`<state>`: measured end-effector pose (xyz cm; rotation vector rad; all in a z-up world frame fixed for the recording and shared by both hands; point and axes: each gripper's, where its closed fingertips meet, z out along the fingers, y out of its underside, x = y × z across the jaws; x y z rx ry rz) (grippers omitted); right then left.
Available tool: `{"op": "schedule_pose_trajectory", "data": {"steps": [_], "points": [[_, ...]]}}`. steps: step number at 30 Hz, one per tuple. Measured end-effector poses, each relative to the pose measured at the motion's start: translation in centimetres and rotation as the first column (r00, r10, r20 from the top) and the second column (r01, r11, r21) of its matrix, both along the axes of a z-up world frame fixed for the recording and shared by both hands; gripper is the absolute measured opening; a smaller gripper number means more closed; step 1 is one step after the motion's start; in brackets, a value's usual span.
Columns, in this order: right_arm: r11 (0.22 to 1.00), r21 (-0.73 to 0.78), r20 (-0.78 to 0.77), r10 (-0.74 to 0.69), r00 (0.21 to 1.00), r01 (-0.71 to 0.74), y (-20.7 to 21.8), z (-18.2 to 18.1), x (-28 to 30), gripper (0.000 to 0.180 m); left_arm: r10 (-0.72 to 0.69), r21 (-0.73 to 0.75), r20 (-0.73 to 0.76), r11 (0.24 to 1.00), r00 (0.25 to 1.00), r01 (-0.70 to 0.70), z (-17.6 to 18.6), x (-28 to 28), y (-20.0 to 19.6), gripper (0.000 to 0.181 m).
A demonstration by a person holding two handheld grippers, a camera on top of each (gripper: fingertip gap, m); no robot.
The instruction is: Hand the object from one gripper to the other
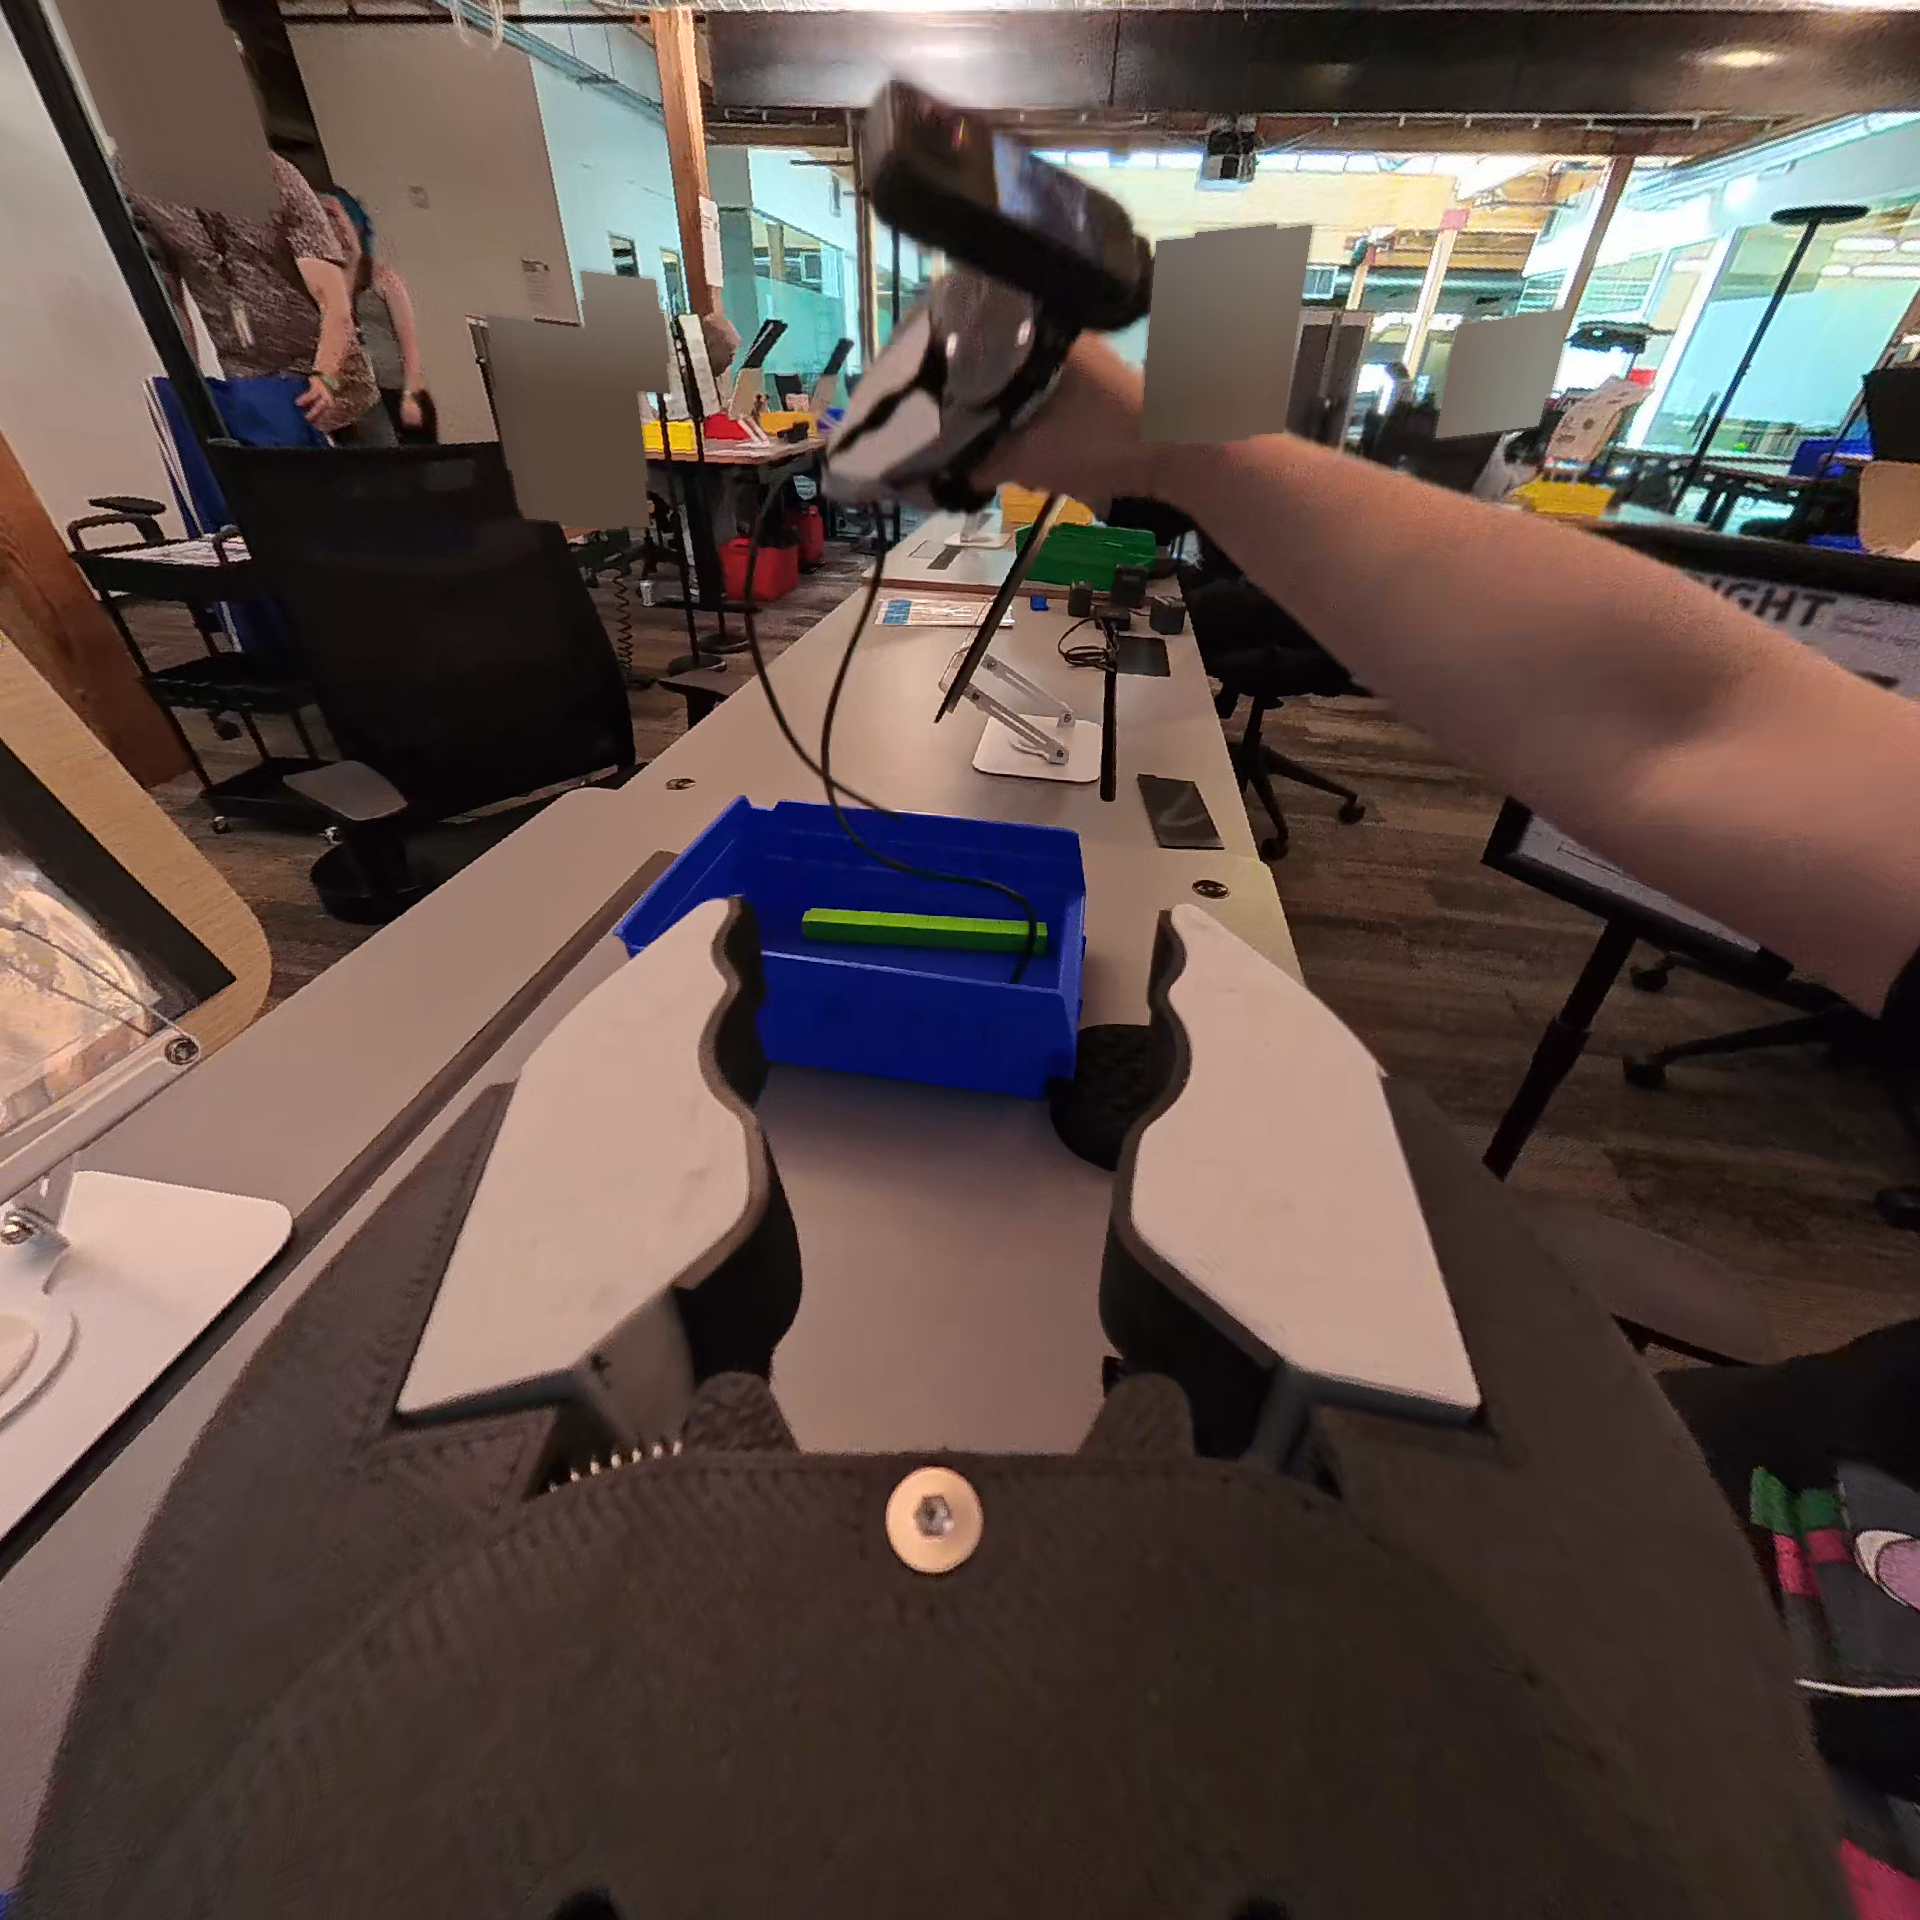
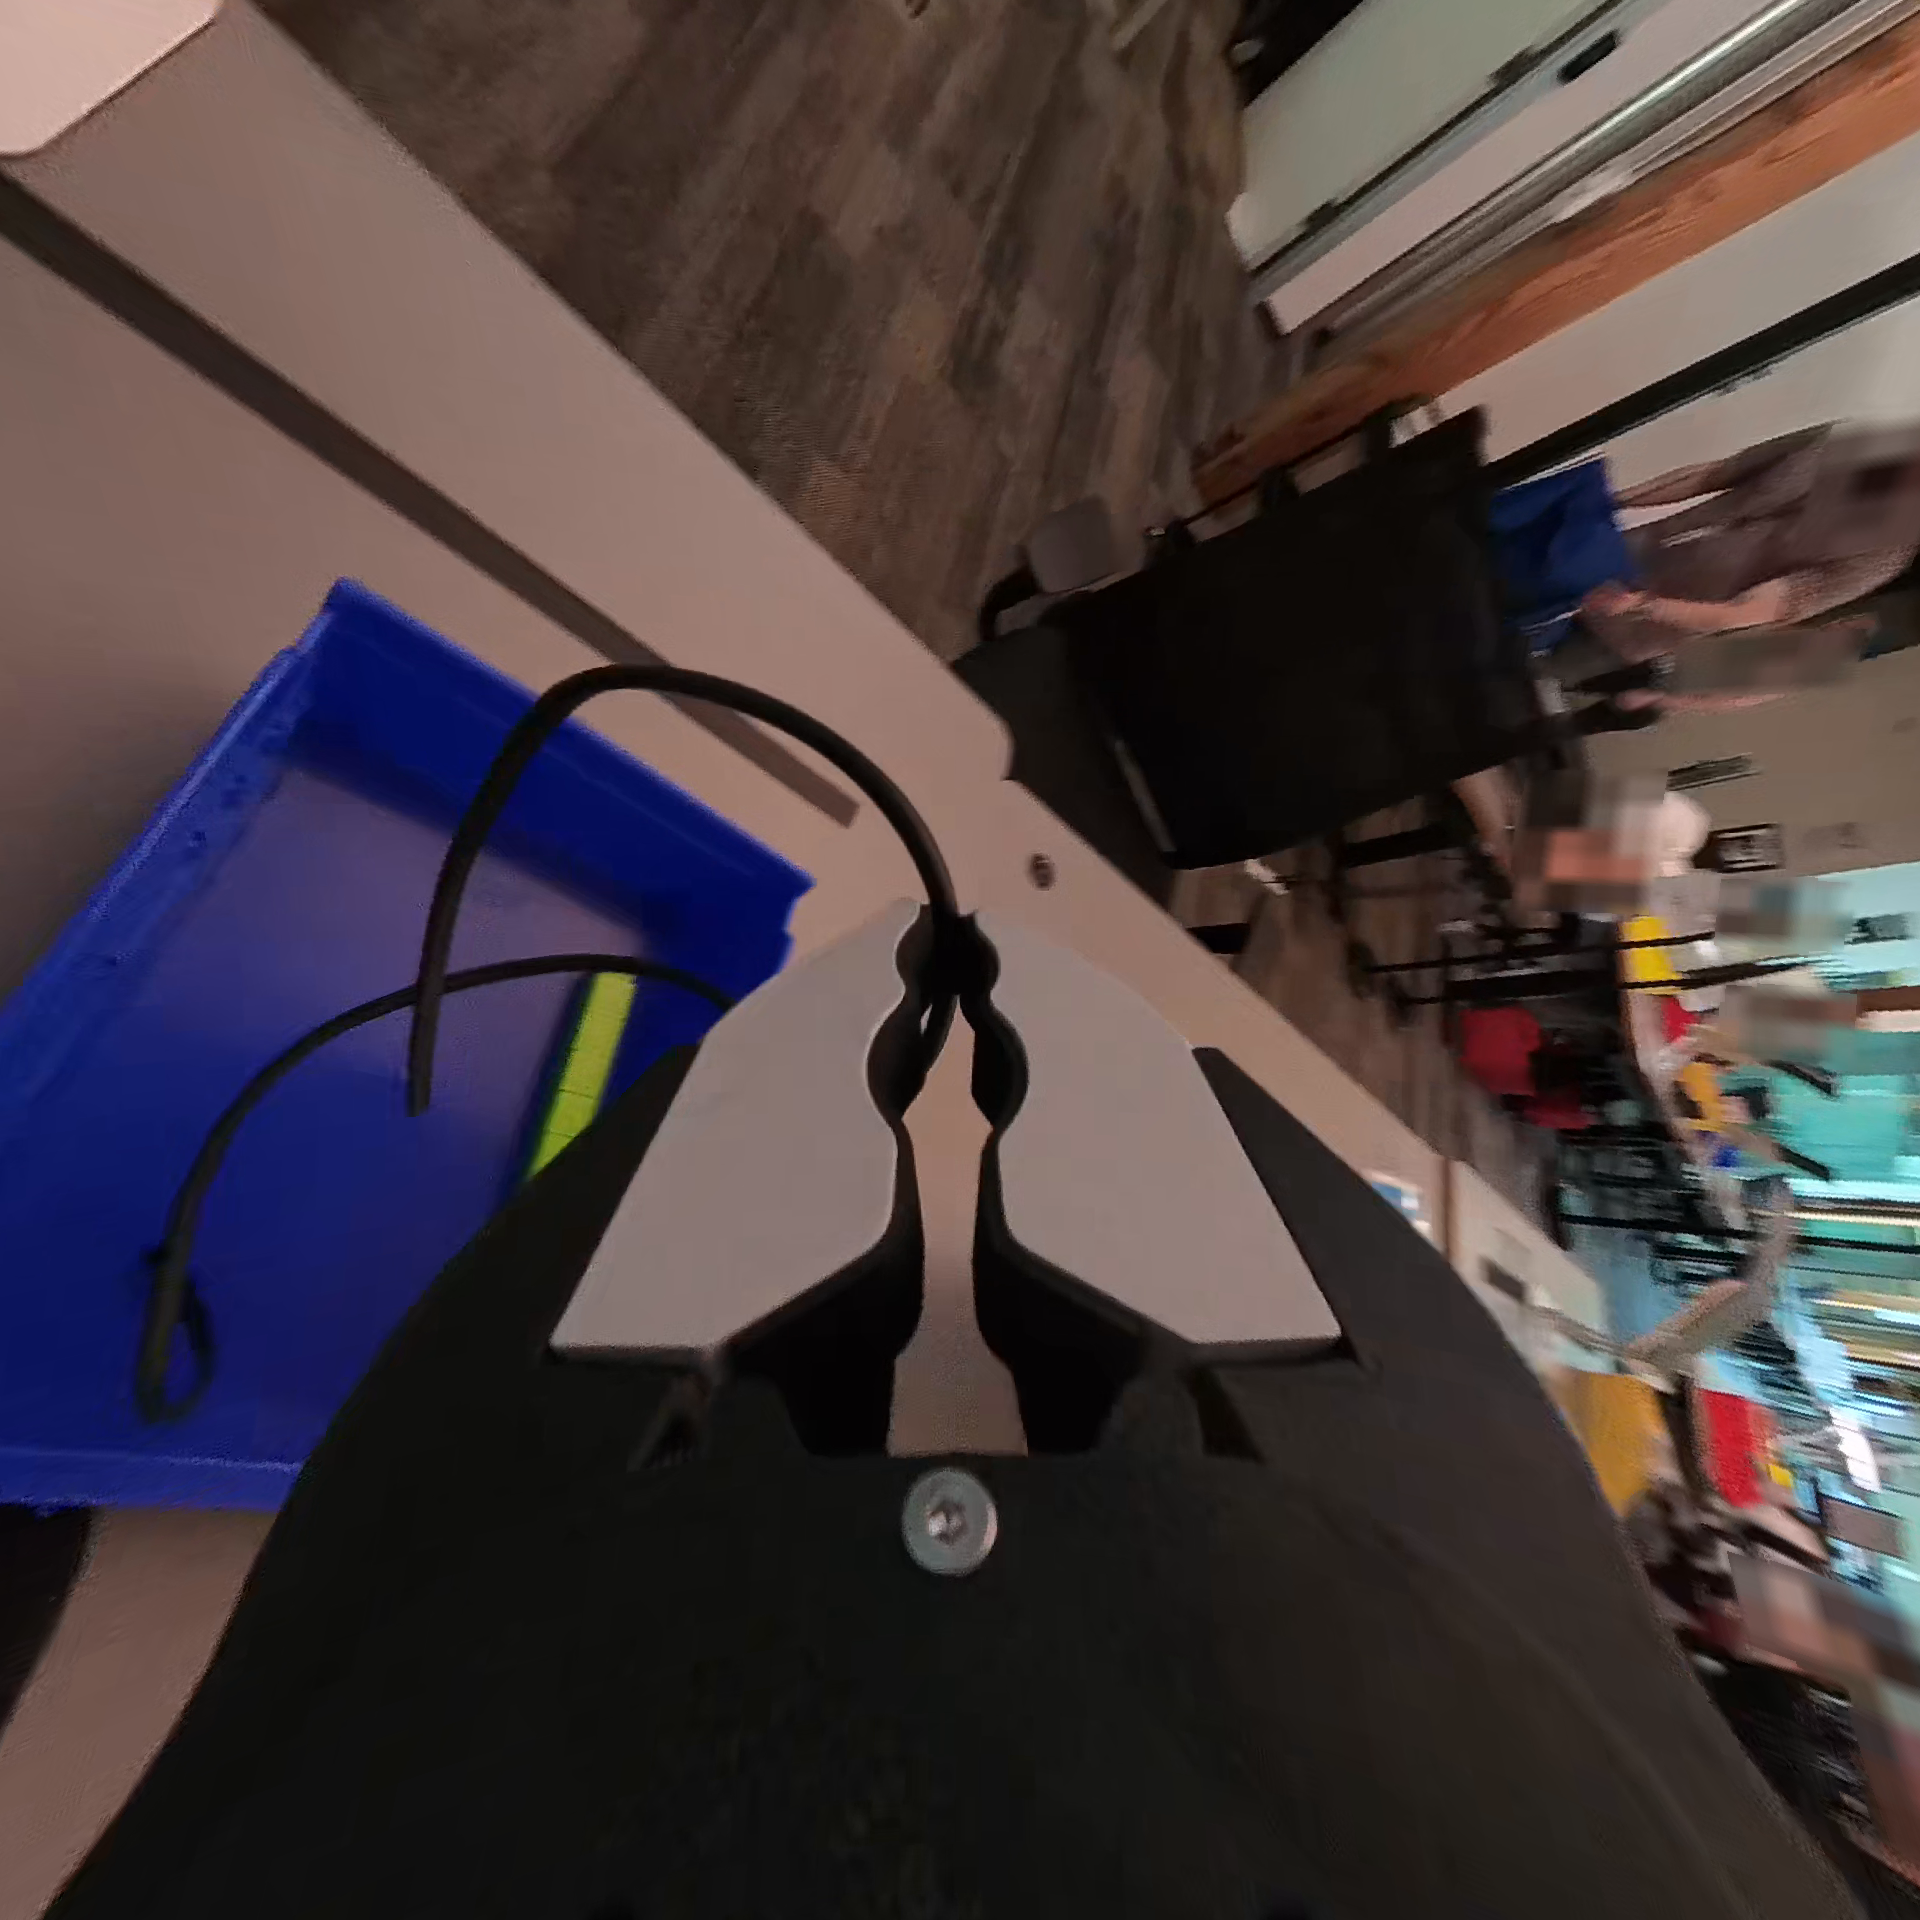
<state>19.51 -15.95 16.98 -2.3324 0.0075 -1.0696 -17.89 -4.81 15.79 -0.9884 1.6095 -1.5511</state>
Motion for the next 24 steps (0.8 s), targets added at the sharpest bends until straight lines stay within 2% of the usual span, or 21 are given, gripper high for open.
{"op": "schedule_pose_trajectory", "data": {"steps": [7, 11, 14, 16, 17, 20, 22, 24], "points": [[0.998, 0.060, -0.341, 0.020, 0.940, 0.000, 0.0, -14.0, 0.8, 0.006, 0.029, 0.001, -0.004, 1.000, 1.000, -0.029, -0.1, 0.1, 0.8, 0.071], [0.997, 0.071, -0.466, 0.022, 0.885, 0.012, -0.2, -20.2, 0.2, 0.006, 0.036, 0.006, 0.000, 0.999, 0.999, -0.036, 0.0, -0.1, 1.0, 0.072], [0.998, 0.057, -0.512, -0.002, 0.859, 0.036, -0.8, -23.3, 0.0, 0.007, 0.046, 0.010, 0.003, 0.999, 0.999, -0.046, 0.1, -0.3, 1.2, 0.072], [0.998, 0.045, -0.549, -0.014, 0.836, 0.046, -1.2, -24.3, -0.2, 0.010, 0.083, 0.027, 0.005, 0.996, 0.997, -0.083, 0.1, -0.3, 1.8, 0.073], [0.998, 0.037, -0.550, -0.029, 0.835, 0.059, -1.5, -24.3, 0.0, 0.017, 0.116, 0.044, 0.003, 0.992, 0.993, -0.116, 0.0, -0.3, 2.3, 0.073], [0.997, 0.044, -0.514, -0.025, 0.857, 0.056, -1.7, -22.0, 0.6, 0.039, 0.254, 0.114, 0.000, 0.961, 0.967, -0.252, -0.5, 0.0, 4.6, 0.074], [0.997, 0.081, -0.479, 0.020, 0.877, 0.021, -1.4, -19.1, 0.4, 0.043, 0.404, 0.162, 0.020, 0.901, 0.915, -0.402, -0.6, 0.3, 7.1, 0.074], [0.993, 0.110, -0.464, 0.082, 0.882, -0.035, -0.8, -16.2, -0.5, 0.047, 0.558, 0.224, 0.076, 0.798, 0.826, -0.559, -0.4, 0.5, 9.7, 0.076]]}}
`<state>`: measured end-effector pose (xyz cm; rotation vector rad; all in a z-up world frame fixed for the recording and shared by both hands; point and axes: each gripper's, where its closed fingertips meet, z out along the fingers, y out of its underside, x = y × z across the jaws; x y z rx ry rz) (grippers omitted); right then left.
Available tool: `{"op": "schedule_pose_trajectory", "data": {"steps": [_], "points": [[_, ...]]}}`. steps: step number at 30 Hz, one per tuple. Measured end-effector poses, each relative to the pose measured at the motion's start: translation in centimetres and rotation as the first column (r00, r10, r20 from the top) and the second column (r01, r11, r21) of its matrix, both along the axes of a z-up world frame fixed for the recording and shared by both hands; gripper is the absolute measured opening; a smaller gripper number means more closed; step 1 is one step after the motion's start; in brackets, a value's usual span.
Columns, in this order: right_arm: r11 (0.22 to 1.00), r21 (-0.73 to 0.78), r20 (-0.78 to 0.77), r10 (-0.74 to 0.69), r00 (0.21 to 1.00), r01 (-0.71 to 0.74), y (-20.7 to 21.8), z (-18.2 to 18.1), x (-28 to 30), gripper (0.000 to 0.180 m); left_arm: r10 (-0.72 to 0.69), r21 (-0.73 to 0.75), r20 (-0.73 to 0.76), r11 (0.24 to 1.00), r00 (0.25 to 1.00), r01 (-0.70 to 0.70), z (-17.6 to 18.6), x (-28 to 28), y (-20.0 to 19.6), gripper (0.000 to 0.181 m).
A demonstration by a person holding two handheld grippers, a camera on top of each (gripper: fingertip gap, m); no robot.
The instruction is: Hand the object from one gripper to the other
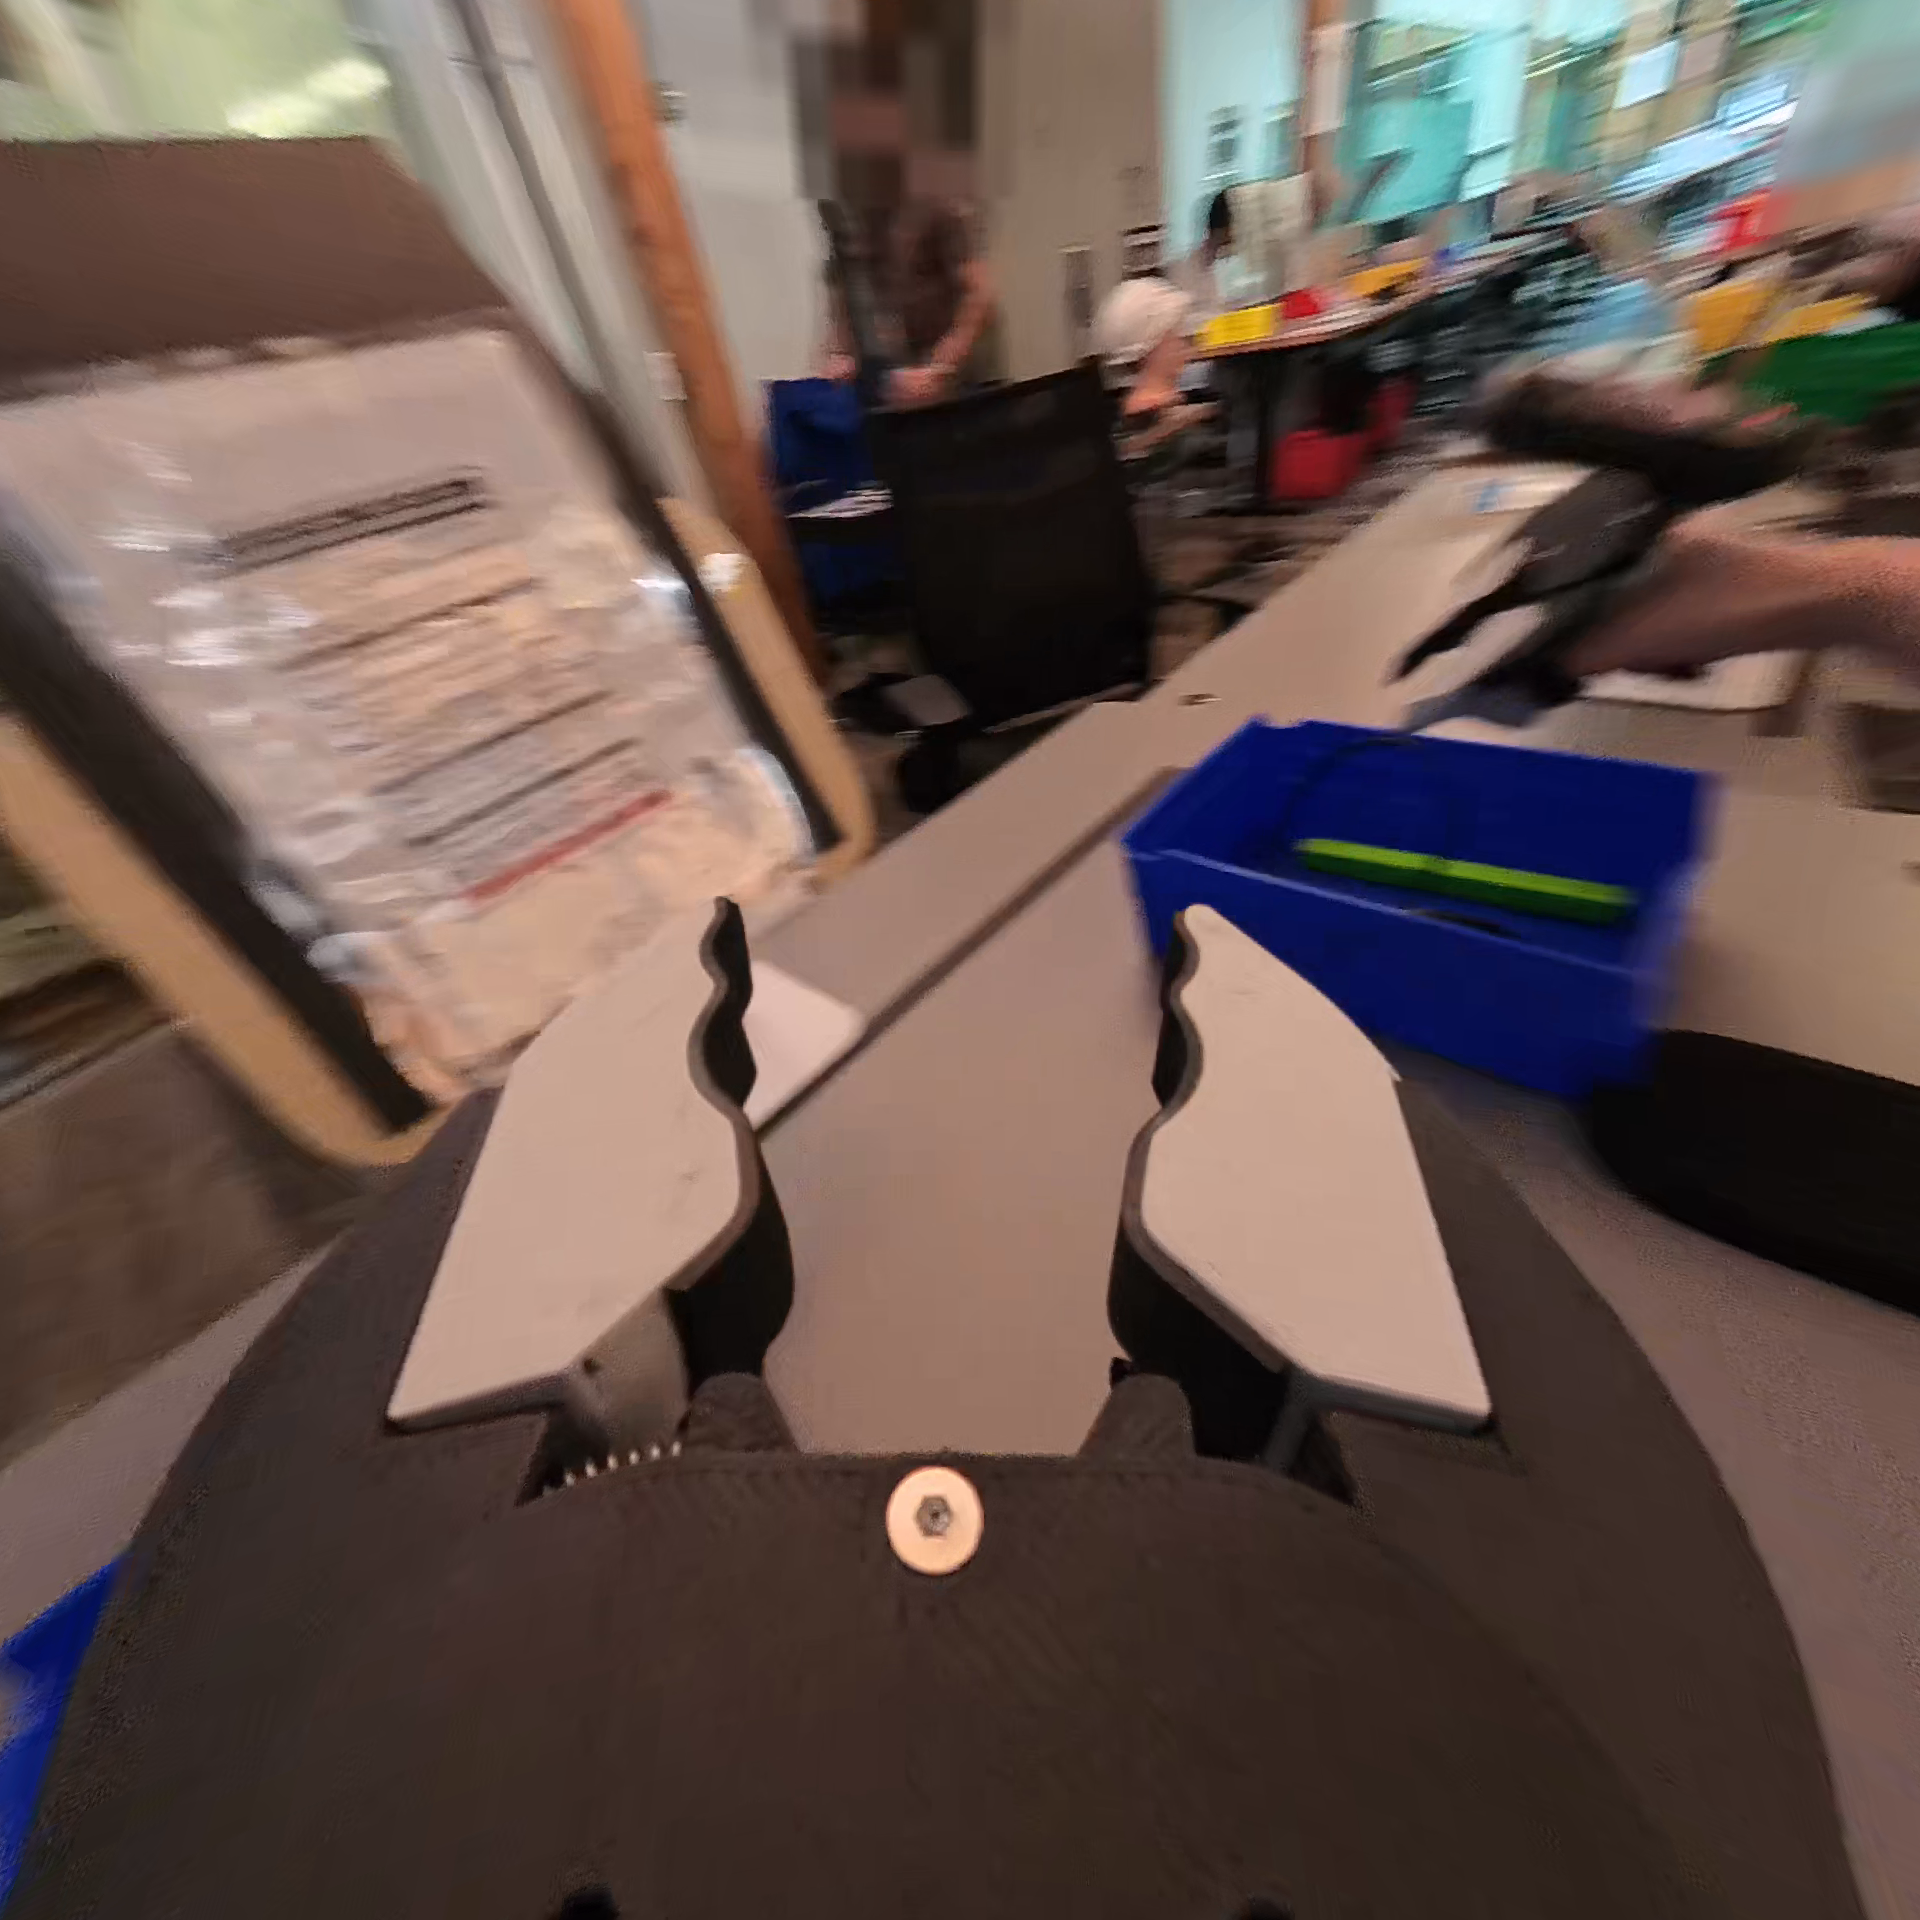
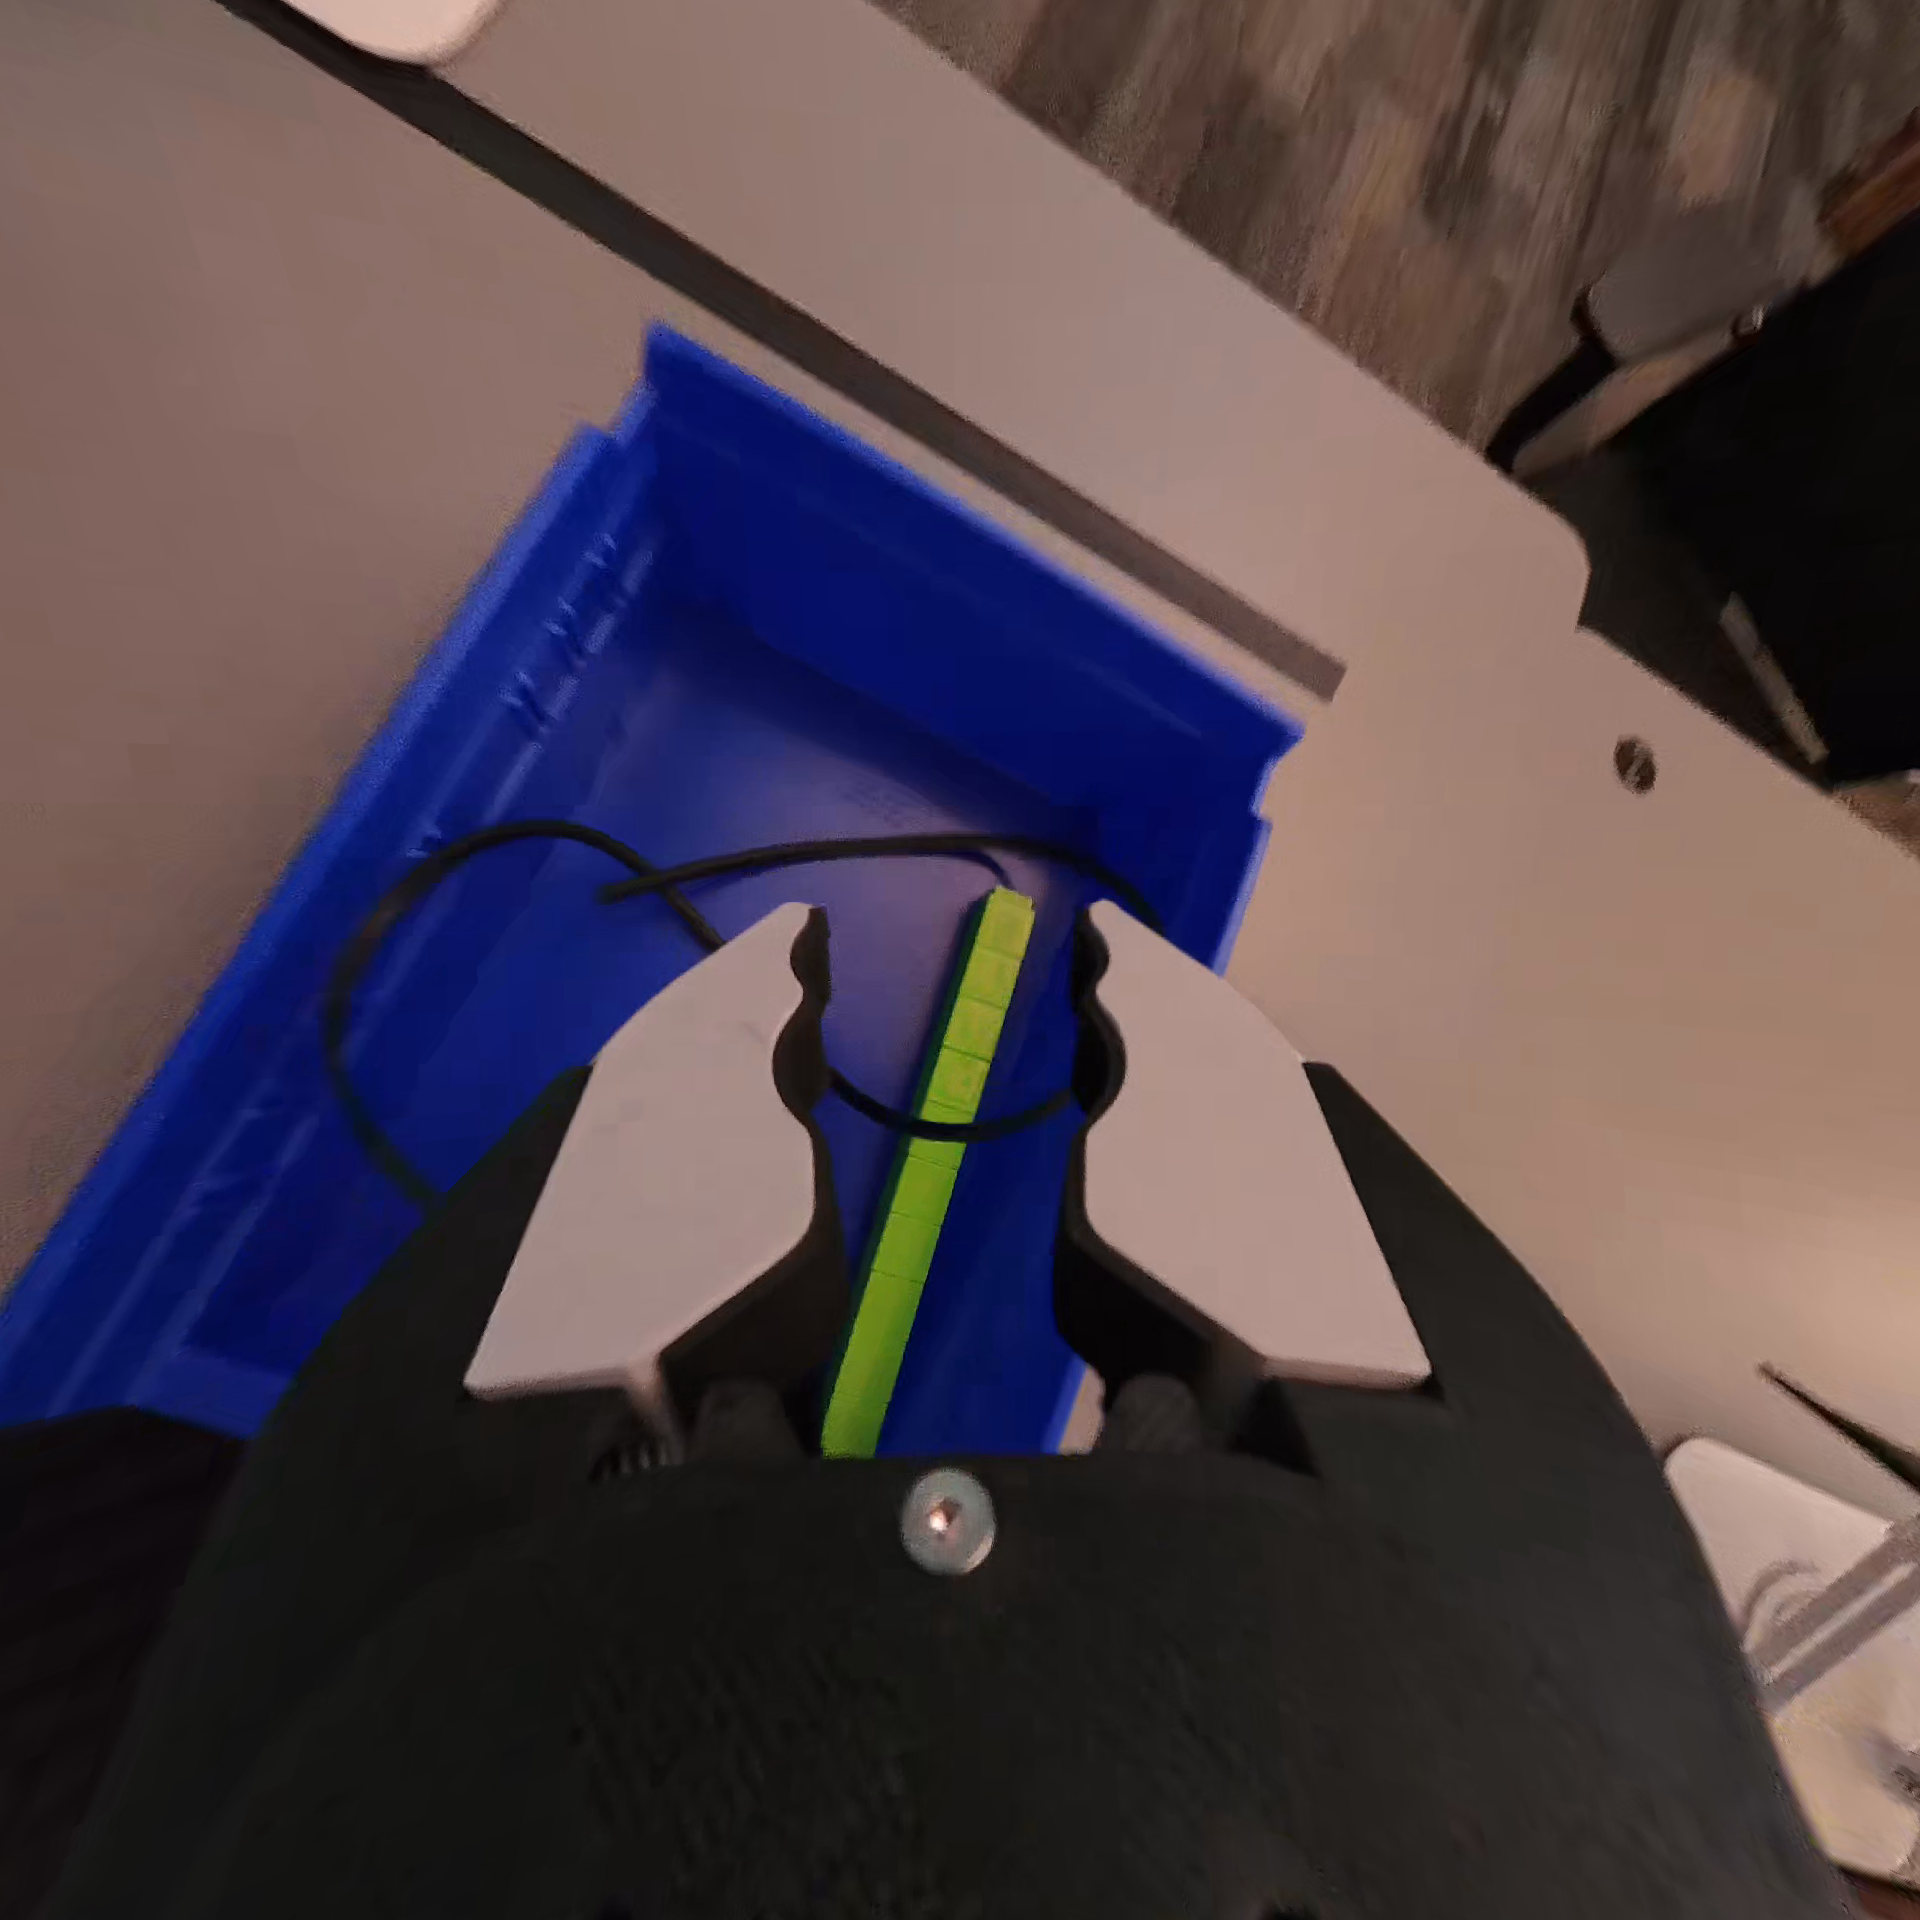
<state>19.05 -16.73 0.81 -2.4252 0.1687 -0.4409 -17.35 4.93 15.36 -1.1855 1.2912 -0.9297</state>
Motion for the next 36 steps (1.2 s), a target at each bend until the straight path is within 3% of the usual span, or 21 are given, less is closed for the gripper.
{"op": "schedule_pose_trajectory", "data": {"steps": [4, 7, 12, 15, 20, 23, 25, 30, 31, 36], "points": [[0.993, 0.016, 0.083, 0.117, 0.990, -0.119, 1.2, 5.2, -2.4, 0.056, 0.326, 0.170, 0.072, 0.927, 0.943, -0.334, 0.7, -0.4, 4.1, 0.074], [0.986, 0.024, 0.244, 0.153, 0.958, -0.164, 2.3, 9.2, -3.9, 0.063, 0.460, 0.209, 0.145, 0.851, 0.876, -0.482, 1.4, -1.2, 5.8, 0.074], [0.975, 0.092, 0.520, 0.128, 0.845, -0.204, 5.1, 15.7, -8.4, 0.066, 0.555, 0.209, 0.172, 0.787, 0.814, -0.581, 1.5, -2.2, 7.6, 0.075], [0.946, 0.152, 0.542, 0.162, 0.824, -0.287, 7.4, 17.5, -13.4, 0.064, 0.581, 0.223, 0.143, 0.770, 0.801, -0.598, 1.1, -2.6, 8.4, 0.075], [0.883, 0.179, 0.519, 0.289, 0.804, -0.433, 10.7, 17.7, -22.0, 0.062, 0.541, 0.126, -0.108, 0.840, 0.834, -0.528, -2.2, -3.5, 9.7, 0.076], [0.853, 0.138, 0.528, 0.367, 0.766, -0.504, 12.0, 16.8, -25.9, 0.062, 0.611, 0.159, -0.073, 0.788, 0.788, -0.595, -1.5, -6.3, 12.4, 0.084], [0.836, 0.104, 0.518, 0.418, 0.747, -0.539, 12.8, 15.7, -28.0, 0.062, 0.608, 0.170, -0.064, 0.788, 0.792, -0.591, -1.4, -7.7, 13.3, 0.077], [0.814, 0.032, 0.501, 0.489, 0.714, -0.580, 14.1, 13.5, -30.9, 0.063, 0.416, 0.018, -0.379, 0.896, 0.826, -0.443, -7.8, -9.5, 13.9, 0.059], [0.810, 0.025, 0.498, 0.498, 0.710, -0.586, 14.3, 13.2, -31.2, 0.063, 0.378, -0.006, -0.451, 0.904, 0.808, -0.427, -9.5, -10.0, 14.1, 0.049], [0.807, 0.004, 0.477, 0.518, 0.710, -0.591, 14.6, 12.2, -31.4, 0.063, 0.272, -0.097, -0.716, 0.873, 0.643, -0.478, -16.7, -13.0, 15.6, 0.052]]}}
